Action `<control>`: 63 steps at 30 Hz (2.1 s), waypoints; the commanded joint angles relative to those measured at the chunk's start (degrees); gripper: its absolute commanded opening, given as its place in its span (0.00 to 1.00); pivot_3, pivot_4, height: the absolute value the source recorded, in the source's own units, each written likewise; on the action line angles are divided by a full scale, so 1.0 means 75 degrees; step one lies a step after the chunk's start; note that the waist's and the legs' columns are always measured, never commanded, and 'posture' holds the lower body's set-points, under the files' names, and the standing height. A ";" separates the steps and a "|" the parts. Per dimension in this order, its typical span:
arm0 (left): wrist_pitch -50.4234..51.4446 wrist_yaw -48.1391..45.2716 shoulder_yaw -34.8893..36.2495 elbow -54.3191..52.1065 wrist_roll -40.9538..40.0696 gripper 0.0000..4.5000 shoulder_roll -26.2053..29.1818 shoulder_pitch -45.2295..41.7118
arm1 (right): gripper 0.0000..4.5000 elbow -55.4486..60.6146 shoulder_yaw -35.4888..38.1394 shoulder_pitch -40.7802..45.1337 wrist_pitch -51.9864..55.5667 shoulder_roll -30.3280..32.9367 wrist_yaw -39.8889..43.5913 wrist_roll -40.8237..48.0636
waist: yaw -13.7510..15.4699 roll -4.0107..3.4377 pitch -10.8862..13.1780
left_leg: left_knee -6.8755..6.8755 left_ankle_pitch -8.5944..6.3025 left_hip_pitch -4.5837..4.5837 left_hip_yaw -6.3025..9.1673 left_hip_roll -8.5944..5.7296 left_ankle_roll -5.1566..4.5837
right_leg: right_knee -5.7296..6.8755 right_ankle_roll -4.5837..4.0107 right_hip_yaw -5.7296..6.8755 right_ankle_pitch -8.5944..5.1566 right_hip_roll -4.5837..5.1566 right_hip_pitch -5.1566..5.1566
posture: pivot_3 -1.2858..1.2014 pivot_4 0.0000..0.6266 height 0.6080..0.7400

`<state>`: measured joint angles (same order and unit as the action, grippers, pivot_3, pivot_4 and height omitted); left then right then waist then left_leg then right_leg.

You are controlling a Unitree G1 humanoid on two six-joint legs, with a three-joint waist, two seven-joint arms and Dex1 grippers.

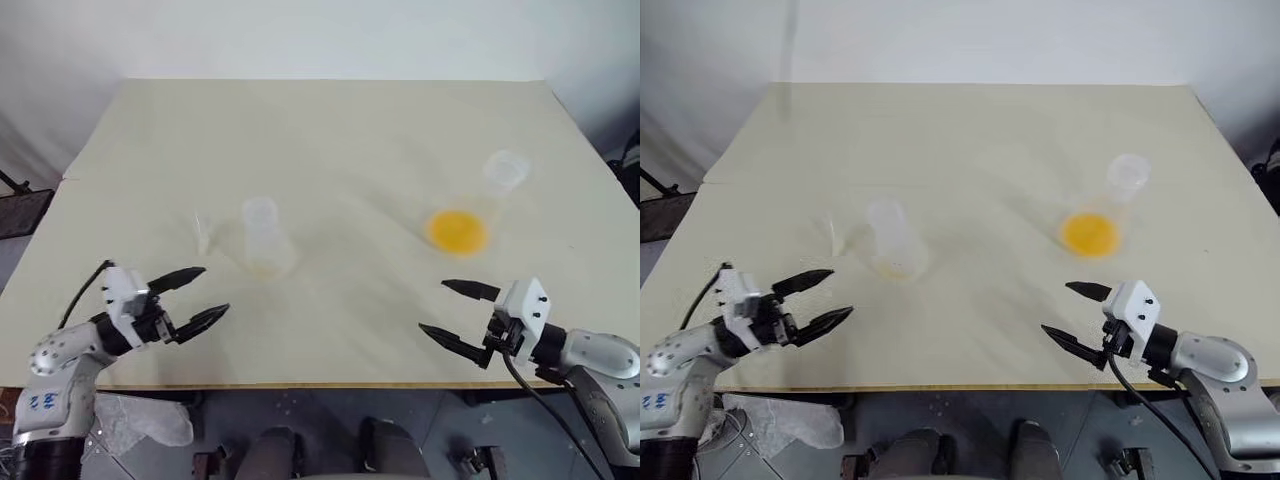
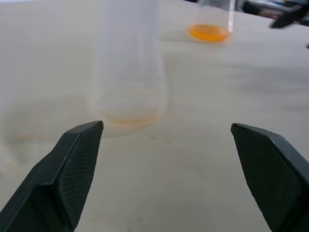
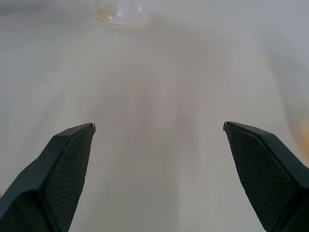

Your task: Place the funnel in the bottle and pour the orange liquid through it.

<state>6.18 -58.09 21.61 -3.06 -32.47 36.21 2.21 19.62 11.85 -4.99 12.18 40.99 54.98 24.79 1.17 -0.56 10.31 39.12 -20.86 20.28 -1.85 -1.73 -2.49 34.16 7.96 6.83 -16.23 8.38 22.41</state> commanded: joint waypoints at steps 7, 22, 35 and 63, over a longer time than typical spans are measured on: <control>0.0357 0.0340 0.0996 -0.1645 -0.0742 1.00 -0.0004 0.1444 | 0.99 0.0014 -0.0252 0.0593 0.0050 -0.0056 0.0156 0.0269 | 0.0067 0.0000 0.0000 | 0.0007 -0.0003 0.0000 0.0010 0.0002 0.0002 | -0.0011 -0.0001 -0.0026 0.0000 0.0008 -0.0011 | 0.52 0.24 1.00; -0.0535 0.0479 -0.0941 0.0624 0.0522 1.00 -0.0419 -0.2370 | 0.99 0.0343 -0.0209 0.0488 -0.0036 -0.0109 -0.0072 0.0253 | 0.0040 0.0003 -0.0001 | 0.0010 -0.0002 0.0000 -0.0012 -0.0008 -0.0002 | 0.0010 0.0002 0.0003 0.0002 -0.0001 0.0000 | 0.52 0.24 1.00; -0.1116 -0.0132 -0.1731 0.2673 0.0983 1.00 -0.0904 -0.4400 | 0.99 0.0748 -0.0187 -0.0003 -0.0042 -0.0228 -0.0469 0.0245 | 0.0052 0.0009 0.0000 | 0.0017 0.0000 0.0003 -0.0016 -0.0011 -0.0007 | 0.0009 0.0009 0.0004 0.0006 -0.0001 0.0000 | 0.52 0.24 1.00; 0.0011 -0.1163 -0.2728 0.2362 0.0790 0.51 -0.1491 -0.5800 | 1.00 0.0861 0.0309 -0.0065 0.0026 0.0105 -0.0404 0.0468 | 0.0097 0.0019 0.0005 | 0.0030 0.0003 0.0018 -0.0008 -0.0013 -0.0013 | 0.0009 0.0016 0.0011 0.0009 -0.0001 0.0001 | 0.52 0.24 1.00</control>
<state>5.30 -65.41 2.31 18.50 -24.75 25.81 -39.34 23.52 11.92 -5.18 12.57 40.78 51.27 26.61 1.90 -0.42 10.35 39.37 -20.83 20.43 -1.91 -1.84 -2.59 34.23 8.12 6.88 -16.14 8.37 22.41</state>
